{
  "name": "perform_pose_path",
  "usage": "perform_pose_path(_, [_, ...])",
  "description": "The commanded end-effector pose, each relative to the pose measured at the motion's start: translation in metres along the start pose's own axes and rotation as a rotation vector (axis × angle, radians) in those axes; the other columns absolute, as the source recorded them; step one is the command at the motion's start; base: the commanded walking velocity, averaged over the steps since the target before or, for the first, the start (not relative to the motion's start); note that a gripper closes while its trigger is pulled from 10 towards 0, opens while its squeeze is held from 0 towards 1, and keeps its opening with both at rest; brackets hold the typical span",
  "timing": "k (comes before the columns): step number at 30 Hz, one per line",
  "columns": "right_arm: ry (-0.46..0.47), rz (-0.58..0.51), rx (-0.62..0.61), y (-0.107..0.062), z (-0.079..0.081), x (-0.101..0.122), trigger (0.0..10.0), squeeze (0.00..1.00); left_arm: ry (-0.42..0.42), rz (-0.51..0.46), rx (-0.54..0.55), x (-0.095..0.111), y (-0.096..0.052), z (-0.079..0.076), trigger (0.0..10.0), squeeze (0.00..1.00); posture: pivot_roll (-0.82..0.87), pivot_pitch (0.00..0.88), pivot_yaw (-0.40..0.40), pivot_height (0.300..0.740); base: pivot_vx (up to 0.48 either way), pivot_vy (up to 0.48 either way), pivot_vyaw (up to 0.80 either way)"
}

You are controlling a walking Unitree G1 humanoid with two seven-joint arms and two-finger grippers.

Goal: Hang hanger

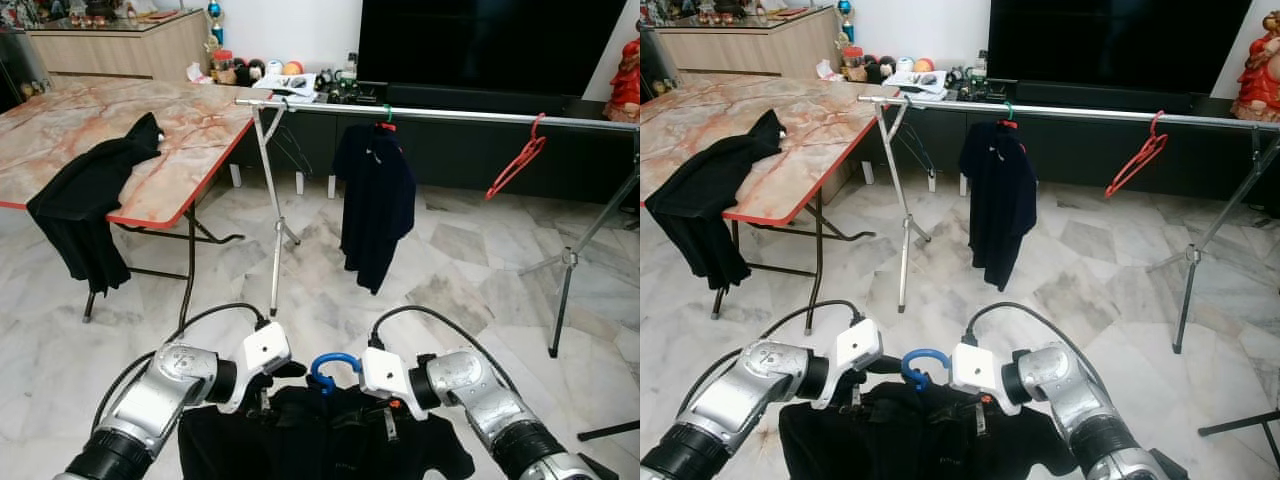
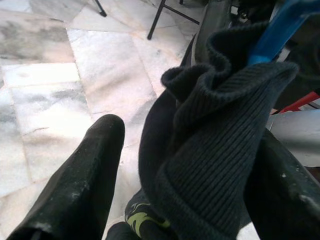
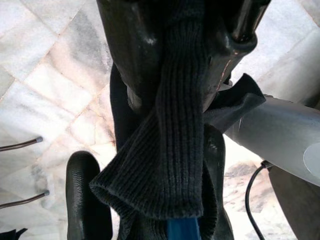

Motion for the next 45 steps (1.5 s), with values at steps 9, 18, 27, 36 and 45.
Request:
perform_pose_path(9, [-0.056, -0.093, -0.059, -0.0081, -0.013, 0.0271, 10.0, 0.0, -0.008, 0.003, -0.028, 0.0001, 0.0026, -0.0014, 0.0, 0.0, 0.12, 0.0, -0.006, 0.74, 0.0, 0.0, 0.0])
perform_pose_path(18, [-0.055, -0.098, -0.076, -0.0095, -0.0139, 0.0262, 10.0, 0.0, -0.012, -0.001, -0.029, -0.0002, 0.0036, -0.002, 0.0, 0.0, 0.12, 0.0, -0.002, 0.74, 0.0, 0.0, 0.0])
perform_pose_path(27, [-0.045, -0.098, -0.091, -0.011, -0.0153, 0.0247, 10.0, 0.0, -0.015, -0.003, -0.027, -0.0009, 0.004, -0.0028, 0.0, 0.0, 0.11, 0.0, -0.001, 0.74, 0.0, 0.0, 0.0])
perform_pose_path(36, [-0.047, -0.089, -0.102, -0.0117, -0.0153, 0.0217, 10.0, 0.0, -0.015, -0.004, -0.032, -0.0014, 0.0046, -0.004, 0.0, 0.0, 0.11, 0.0, 0.0, 0.74, 0.0, 0.0, 0.0])
perform_pose_path(45, [-0.055, -0.075, -0.111, -0.0126, -0.0165, 0.0212, 10.0, 0.0, -0.015, -0.007, -0.038, -0.0015, 0.005, -0.0051, 0.0, 0.0, 0.11, 0.0, 0.0, 0.74, 0.0, 0.0, 0.0])
Point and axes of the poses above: a point about 5 cm out from each wrist's last joint towards the gripper, its own y axis pointing out of the wrist towards the gripper, its own x axis along the axis of the wrist's last joint, z = x × y, the point moved 1 cm from there along y, pointing out of the wrist towards the gripper, and after that the axes turned 7 degrees about y, right-handed, at the moved point
